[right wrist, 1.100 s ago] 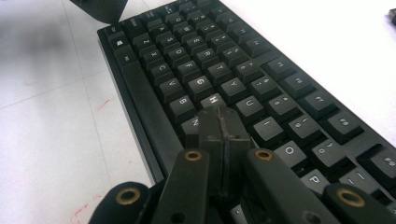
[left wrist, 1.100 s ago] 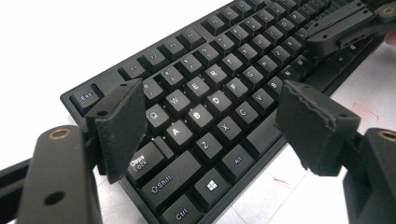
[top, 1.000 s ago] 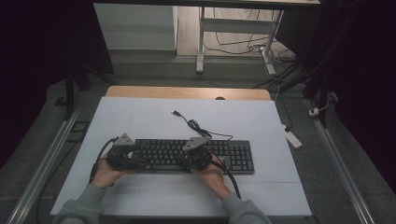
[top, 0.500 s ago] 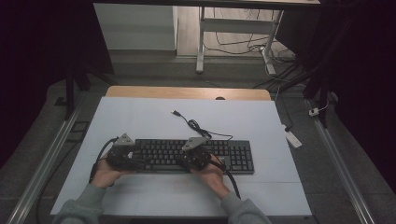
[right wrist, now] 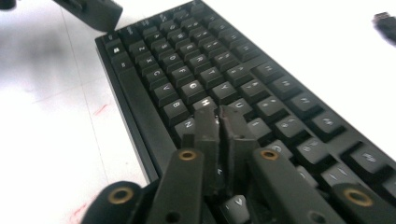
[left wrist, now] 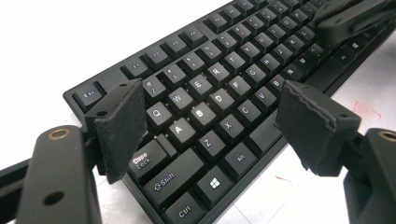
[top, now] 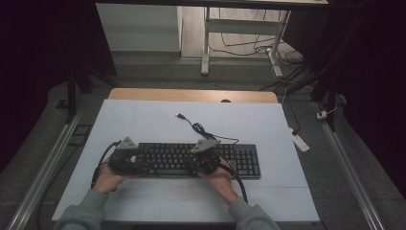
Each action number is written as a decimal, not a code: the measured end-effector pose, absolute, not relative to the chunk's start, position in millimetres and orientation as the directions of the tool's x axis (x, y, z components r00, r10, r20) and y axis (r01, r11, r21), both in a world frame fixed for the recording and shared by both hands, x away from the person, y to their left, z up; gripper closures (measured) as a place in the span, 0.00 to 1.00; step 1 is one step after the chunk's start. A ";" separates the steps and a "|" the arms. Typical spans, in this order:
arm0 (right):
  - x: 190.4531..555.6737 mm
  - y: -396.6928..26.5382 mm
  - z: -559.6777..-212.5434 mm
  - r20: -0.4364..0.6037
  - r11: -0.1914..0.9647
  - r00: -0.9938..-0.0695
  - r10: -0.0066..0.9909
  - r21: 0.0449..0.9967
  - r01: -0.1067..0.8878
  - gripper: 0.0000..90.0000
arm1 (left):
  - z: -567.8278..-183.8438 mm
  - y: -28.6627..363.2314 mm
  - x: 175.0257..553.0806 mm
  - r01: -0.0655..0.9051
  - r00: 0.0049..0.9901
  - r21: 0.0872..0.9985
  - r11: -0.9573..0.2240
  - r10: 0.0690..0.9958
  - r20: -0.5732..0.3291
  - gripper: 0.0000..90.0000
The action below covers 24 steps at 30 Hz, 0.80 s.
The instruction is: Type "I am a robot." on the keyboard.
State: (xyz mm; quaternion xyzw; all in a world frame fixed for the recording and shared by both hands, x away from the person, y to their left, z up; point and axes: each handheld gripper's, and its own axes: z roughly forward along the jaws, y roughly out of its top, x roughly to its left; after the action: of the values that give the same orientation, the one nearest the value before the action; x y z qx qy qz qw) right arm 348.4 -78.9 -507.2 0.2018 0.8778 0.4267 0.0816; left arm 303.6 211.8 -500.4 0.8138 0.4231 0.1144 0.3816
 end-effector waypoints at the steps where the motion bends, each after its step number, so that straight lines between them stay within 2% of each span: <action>1: 348.2 -80.9 -505.9 0.028 0.549 -0.904 0.428 0.786 0.284 0.91 | -500.2 211.9 303.3 0.600 0.617 0.719 -0.352 0.775 -0.136 0.27; 14: 336.0 -143.6 -494.6 -0.002 0.494 -0.858 0.514 0.818 0.294 0.62 | -499.9 213.0 303.0 0.599 0.617 0.720 -0.352 0.776 -0.134 0.27; 24: 323.1 -188.8 -493.9 -0.021 0.473 -0.815 0.579 0.823 0.315 0.56 | -500.3 212.8 303.1 0.598 0.618 0.720 -0.352 0.774 -0.135 0.27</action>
State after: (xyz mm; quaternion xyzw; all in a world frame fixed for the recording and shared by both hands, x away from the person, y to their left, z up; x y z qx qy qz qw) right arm 323.1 -188.8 -493.9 0.2643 0.8449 0.4402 0.1499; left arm 303.1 212.8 -500.3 0.8142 0.4215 0.1152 0.3823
